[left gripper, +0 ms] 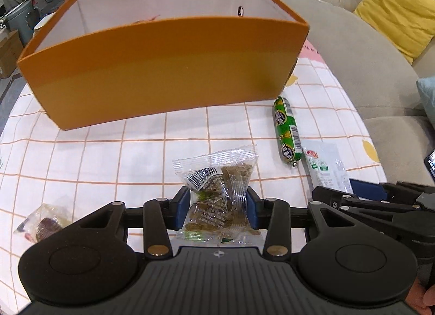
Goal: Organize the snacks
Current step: 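Carry both packs into the orange box and open both tools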
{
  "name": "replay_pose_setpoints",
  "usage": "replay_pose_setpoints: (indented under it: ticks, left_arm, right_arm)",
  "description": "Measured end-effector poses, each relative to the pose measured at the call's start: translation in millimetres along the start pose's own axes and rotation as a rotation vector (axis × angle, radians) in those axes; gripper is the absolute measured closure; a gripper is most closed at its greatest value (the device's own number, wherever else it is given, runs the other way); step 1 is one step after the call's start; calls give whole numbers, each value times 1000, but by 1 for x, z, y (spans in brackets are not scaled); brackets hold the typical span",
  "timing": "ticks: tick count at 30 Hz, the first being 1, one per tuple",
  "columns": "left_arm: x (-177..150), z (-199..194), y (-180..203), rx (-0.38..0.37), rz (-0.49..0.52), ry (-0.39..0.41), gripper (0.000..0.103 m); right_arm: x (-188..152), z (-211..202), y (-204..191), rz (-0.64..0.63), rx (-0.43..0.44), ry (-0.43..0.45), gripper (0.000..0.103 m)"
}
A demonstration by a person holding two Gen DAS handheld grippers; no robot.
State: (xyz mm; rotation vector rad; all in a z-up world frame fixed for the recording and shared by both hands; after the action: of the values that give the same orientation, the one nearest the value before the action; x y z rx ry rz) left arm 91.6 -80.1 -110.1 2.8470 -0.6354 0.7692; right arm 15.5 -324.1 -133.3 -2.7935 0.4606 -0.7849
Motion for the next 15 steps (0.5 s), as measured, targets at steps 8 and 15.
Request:
replay_pose_setpoints:
  ticks: [8, 15]
  left_arm:
    - [-1, -35, -11, -3, -56, 55, 56]
    - [10, -71, -15, 3, -80, 132, 56]
  right_arm:
    - [-2, -29, -9, 3, 17, 35, 57]
    - [2, -65, -27, -18, 60, 113, 57]
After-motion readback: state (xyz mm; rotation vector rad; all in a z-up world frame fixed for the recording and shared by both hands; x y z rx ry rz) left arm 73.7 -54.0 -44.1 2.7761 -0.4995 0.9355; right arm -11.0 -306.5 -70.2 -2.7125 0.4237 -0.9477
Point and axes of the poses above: each gripper's, at about its wrist camera, not at the fingertips, and z roughly the way its jaws point, y to its right, x to its top, the point moved 1 cm from there along z, roughly the way its jaws point, and after that the axes turned 11 degrees about z, right-handed, at the moved point
